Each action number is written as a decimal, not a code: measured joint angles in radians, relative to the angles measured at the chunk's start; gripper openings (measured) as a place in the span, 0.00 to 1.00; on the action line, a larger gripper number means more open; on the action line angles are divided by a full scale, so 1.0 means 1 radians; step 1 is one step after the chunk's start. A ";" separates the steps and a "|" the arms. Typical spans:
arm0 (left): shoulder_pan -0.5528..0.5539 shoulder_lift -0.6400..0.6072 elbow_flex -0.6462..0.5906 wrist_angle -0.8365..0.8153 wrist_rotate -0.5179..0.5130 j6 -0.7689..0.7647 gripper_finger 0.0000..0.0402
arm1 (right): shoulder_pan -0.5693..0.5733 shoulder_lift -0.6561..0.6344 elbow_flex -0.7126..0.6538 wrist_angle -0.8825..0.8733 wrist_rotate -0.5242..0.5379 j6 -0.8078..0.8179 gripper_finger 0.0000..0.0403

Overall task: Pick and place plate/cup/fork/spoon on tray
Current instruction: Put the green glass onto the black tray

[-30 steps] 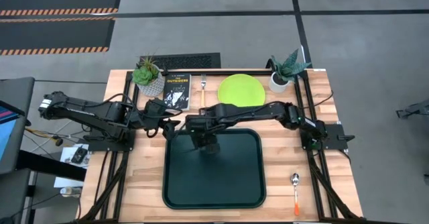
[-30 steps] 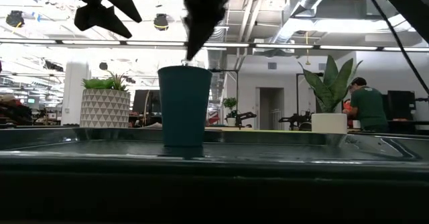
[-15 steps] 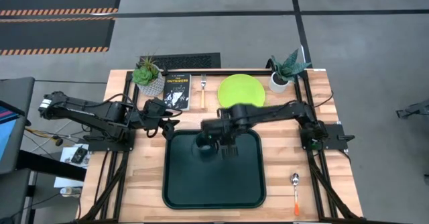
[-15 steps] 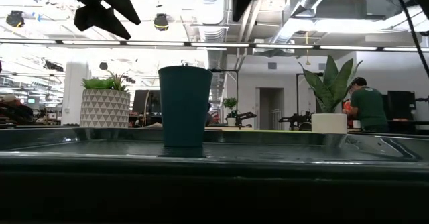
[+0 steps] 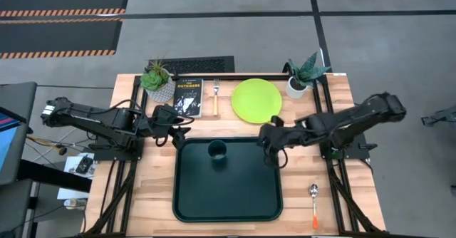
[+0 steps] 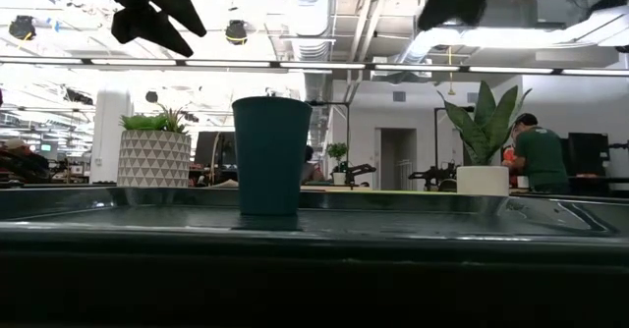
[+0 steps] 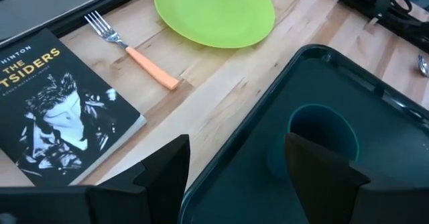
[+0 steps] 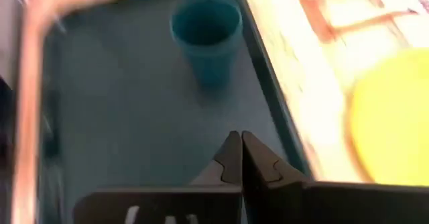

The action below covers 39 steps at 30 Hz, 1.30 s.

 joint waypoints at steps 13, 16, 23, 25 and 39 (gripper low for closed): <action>0.000 0.000 0.000 0.012 -0.054 -0.027 0.57 | -0.065 0.329 -0.353 0.886 0.018 0.041 0.01; 0.000 0.000 0.000 0.012 -0.060 -0.028 0.57 | -0.085 0.439 -0.325 0.954 -0.014 0.041 0.01; 0.000 0.000 0.000 0.008 -0.080 -0.029 0.57 | -0.112 0.585 -0.218 0.967 -0.088 0.025 0.01; 0.000 0.000 0.000 0.009 -0.083 -0.030 0.57 | -0.117 0.616 -0.188 0.967 -0.106 0.024 0.01; 0.000 0.000 0.000 0.001 -0.093 -0.030 0.57 | -0.151 0.823 0.130 0.888 -0.194 -0.114 0.02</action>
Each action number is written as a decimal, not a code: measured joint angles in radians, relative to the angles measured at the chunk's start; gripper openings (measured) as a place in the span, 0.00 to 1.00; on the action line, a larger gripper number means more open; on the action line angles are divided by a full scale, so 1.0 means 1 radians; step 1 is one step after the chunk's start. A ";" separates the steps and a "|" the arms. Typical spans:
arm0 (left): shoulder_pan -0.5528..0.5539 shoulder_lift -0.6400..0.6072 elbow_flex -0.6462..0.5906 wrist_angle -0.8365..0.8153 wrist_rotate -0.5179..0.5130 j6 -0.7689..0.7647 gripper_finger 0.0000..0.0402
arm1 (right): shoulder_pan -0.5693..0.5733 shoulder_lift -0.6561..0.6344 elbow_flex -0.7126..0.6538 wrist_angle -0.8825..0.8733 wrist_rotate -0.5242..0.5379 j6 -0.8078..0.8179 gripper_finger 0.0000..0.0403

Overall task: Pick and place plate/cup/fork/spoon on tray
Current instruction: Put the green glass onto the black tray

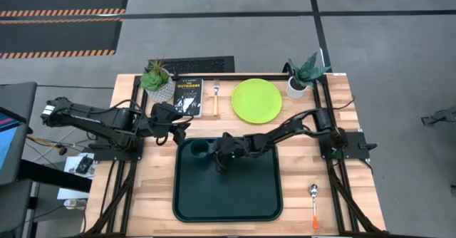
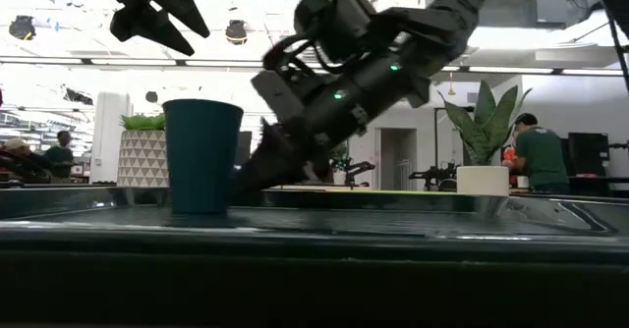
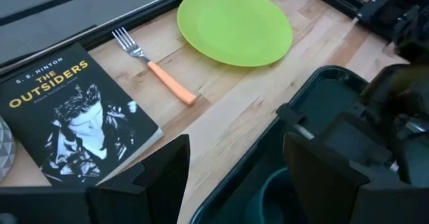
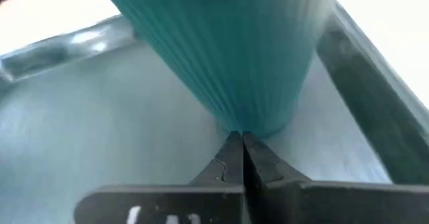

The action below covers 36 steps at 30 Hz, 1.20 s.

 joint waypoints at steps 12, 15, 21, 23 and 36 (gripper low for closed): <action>0.000 0.000 0.000 -0.002 -0.004 0.001 0.57 | -0.023 0.043 0.114 -0.036 -0.069 -0.067 0.02; 0.000 0.000 0.000 -0.002 -0.010 0.002 0.57 | -0.029 0.043 0.114 -0.024 -0.071 -0.066 0.02; 0.000 0.000 0.000 -0.002 -0.011 0.003 0.57 | -0.039 0.043 0.114 -0.018 -0.071 -0.063 0.02; 0.000 0.000 0.000 -0.002 -0.013 0.003 0.57 | -0.044 0.043 0.113 0.010 -0.074 -0.063 0.02; 0.000 0.000 0.000 -0.002 -0.036 0.003 0.57 | -0.051 0.027 0.113 -0.054 -0.092 -0.059 0.03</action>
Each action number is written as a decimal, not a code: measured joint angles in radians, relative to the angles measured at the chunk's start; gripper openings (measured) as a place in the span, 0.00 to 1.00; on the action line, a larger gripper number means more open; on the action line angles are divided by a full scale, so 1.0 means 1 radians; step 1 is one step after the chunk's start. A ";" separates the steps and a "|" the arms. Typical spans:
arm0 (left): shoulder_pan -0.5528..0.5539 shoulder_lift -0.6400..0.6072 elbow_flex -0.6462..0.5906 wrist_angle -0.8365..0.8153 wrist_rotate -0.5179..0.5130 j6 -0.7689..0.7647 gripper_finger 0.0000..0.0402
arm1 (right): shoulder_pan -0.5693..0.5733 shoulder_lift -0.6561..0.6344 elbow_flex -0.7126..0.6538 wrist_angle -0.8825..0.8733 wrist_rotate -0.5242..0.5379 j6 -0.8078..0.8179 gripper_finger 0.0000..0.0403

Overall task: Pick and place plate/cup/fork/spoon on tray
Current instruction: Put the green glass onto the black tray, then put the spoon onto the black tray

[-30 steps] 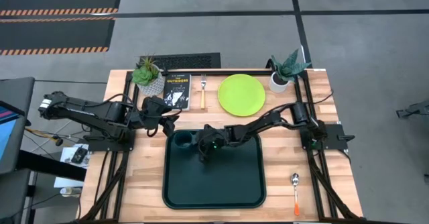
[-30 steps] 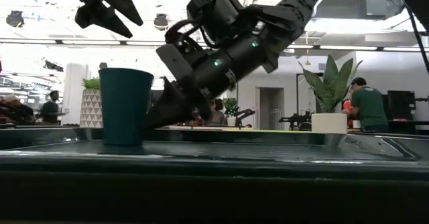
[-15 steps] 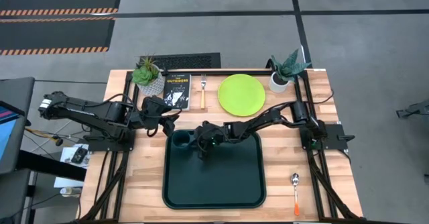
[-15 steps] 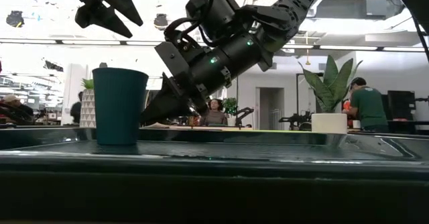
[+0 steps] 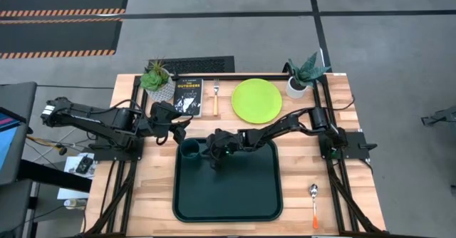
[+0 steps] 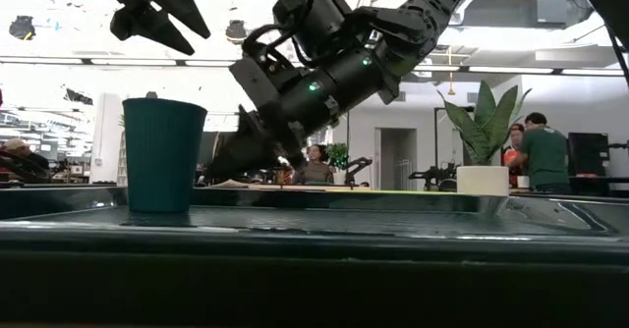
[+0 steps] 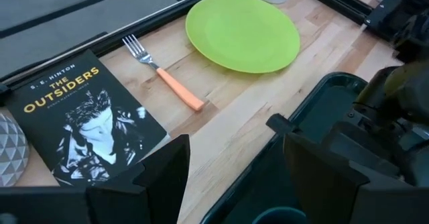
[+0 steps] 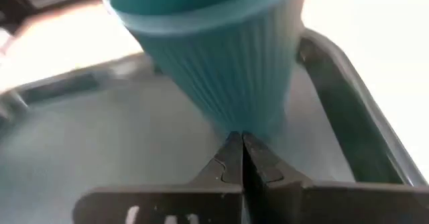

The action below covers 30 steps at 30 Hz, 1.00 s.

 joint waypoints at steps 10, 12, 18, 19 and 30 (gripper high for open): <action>0.000 0.000 0.000 0.003 -0.001 0.008 0.57 | -0.002 -0.355 0.000 -0.567 0.084 -0.002 0.04; 0.000 0.000 0.000 0.002 -0.001 0.008 0.57 | -0.001 -0.440 0.001 -0.683 0.124 0.038 0.05; 0.000 0.000 0.000 0.002 -0.001 0.003 0.57 | -0.005 -0.637 0.001 -1.087 0.232 0.229 0.11; 0.000 0.000 0.000 0.002 -0.001 0.001 0.57 | -0.002 -0.662 0.001 -1.155 0.252 0.260 0.12; 0.000 0.000 0.000 0.006 0.002 -0.044 0.57 | 0.197 -0.806 -0.143 -1.645 0.299 0.749 0.31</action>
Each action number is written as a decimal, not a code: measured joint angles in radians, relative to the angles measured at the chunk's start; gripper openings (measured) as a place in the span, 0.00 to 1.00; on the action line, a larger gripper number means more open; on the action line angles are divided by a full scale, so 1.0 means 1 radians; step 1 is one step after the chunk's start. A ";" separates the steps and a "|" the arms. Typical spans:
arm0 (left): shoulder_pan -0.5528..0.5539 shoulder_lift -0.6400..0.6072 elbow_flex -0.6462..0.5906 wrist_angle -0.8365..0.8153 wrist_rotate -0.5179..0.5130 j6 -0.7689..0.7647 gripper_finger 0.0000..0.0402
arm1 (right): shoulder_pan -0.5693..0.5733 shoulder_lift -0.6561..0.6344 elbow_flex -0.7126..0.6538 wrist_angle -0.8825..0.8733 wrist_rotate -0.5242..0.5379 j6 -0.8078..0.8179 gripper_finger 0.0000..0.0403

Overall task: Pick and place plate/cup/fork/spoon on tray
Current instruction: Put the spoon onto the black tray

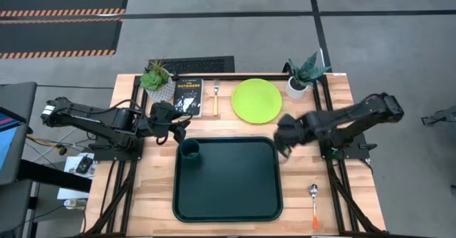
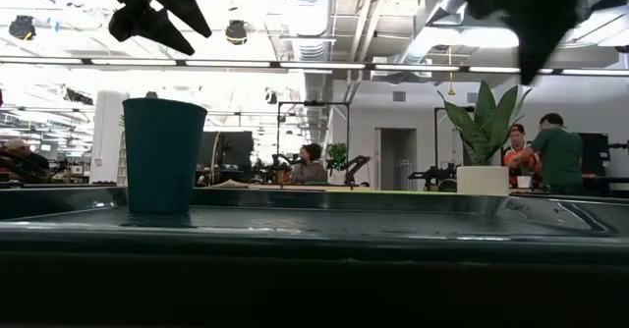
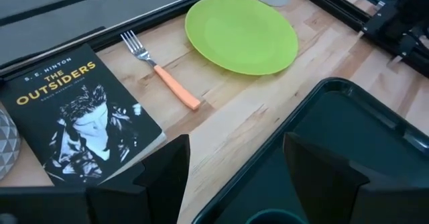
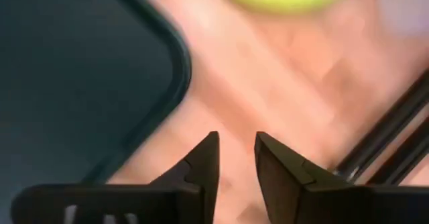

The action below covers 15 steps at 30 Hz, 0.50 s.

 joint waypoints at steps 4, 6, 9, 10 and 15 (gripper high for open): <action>0.000 0.000 0.000 0.001 0.000 -0.007 0.57 | 0.153 -0.005 -0.095 0.042 -0.100 0.228 0.37; 0.000 0.000 0.000 0.001 0.000 -0.010 0.57 | 0.230 0.009 -0.119 0.048 -0.190 0.365 0.39; 0.000 0.000 0.000 0.001 -0.001 -0.016 0.57 | 0.354 0.051 -0.126 0.056 -0.265 0.559 0.40; 0.000 0.000 0.000 0.002 -0.001 -0.018 0.57 | 0.391 0.064 -0.126 0.063 -0.284 0.609 0.41; 0.000 0.000 0.000 0.007 -0.019 -0.022 0.57 | 0.548 0.133 -0.125 0.113 -0.349 0.881 0.43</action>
